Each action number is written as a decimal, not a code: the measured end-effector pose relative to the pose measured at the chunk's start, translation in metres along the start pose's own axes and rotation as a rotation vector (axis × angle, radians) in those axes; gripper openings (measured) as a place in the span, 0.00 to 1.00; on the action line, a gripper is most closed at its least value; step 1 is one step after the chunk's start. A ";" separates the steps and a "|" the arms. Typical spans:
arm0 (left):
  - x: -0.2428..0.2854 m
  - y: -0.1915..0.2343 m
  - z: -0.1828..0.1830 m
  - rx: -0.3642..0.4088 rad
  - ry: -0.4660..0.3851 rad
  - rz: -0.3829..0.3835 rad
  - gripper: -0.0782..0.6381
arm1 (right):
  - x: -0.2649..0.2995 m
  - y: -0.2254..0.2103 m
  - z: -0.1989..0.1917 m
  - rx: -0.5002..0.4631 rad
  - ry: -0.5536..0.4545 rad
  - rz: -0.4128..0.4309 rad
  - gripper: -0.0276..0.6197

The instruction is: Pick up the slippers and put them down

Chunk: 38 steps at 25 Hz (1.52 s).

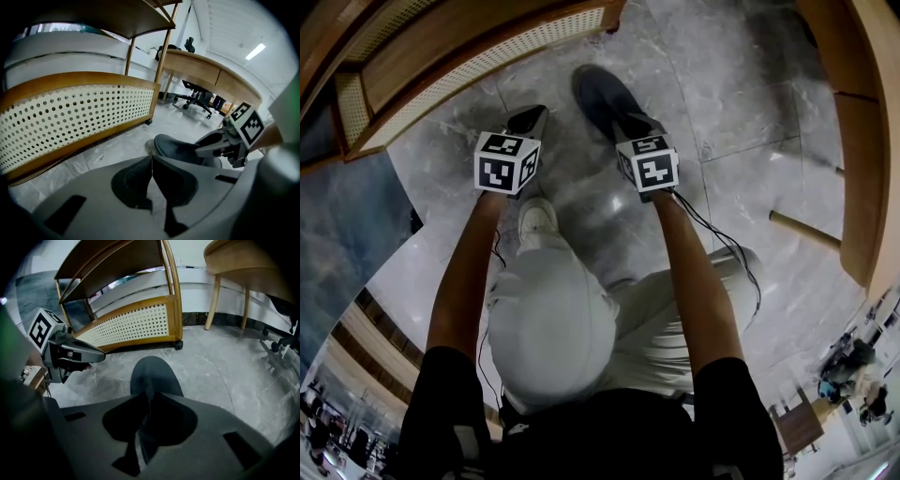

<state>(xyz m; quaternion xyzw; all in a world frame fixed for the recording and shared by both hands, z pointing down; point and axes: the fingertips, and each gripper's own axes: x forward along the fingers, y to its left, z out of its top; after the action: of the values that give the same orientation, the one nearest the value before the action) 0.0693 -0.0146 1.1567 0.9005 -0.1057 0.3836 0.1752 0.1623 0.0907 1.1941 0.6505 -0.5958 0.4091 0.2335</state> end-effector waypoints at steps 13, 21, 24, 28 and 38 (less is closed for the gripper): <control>-0.006 -0.003 0.008 0.007 -0.001 0.005 0.12 | -0.003 0.009 0.004 0.020 0.001 0.027 0.23; -0.025 -0.005 0.022 0.026 -0.006 -0.003 0.12 | -0.021 0.019 0.021 0.001 -0.024 0.037 0.20; -0.037 -0.005 0.035 0.034 -0.014 -0.010 0.12 | -0.032 0.023 0.039 -0.002 -0.051 0.023 0.15; -0.057 -0.002 0.057 0.048 -0.023 -0.007 0.12 | -0.051 0.028 0.062 0.004 -0.062 0.024 0.08; -0.126 -0.034 0.129 0.034 -0.042 -0.021 0.12 | -0.146 0.038 0.138 0.015 -0.143 0.003 0.04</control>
<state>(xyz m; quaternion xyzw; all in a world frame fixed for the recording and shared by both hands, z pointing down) 0.0784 -0.0275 0.9737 0.9123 -0.0933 0.3645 0.1618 0.1670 0.0602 0.9924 0.6788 -0.6088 0.3666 0.1847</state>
